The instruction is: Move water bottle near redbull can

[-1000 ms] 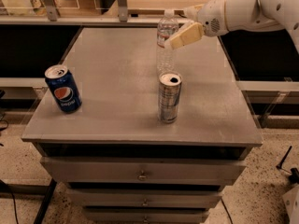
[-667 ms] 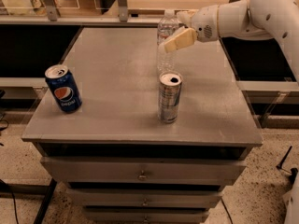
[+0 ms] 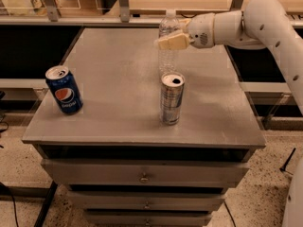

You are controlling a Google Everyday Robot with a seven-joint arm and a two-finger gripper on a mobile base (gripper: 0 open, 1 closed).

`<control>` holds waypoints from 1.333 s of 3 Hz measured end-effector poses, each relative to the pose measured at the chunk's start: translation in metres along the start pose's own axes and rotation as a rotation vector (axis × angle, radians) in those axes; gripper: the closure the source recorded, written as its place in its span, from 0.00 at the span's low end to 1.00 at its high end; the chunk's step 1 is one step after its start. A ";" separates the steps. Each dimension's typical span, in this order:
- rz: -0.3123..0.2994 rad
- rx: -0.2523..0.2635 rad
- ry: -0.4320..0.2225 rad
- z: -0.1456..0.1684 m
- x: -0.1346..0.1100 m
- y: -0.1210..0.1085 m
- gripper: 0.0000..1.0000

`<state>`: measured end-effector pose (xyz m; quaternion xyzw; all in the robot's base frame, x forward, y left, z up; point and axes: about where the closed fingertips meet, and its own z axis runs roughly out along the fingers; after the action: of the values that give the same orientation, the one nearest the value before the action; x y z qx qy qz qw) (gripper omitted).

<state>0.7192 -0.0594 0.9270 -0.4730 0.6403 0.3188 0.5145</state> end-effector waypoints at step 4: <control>-0.011 -0.071 -0.047 -0.045 -0.019 0.029 0.89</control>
Offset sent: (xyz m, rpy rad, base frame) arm -0.0090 -0.0070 0.0245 0.0802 -0.0302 0.0602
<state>0.6769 -0.0841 0.9547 -0.4867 0.6138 0.3495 0.5140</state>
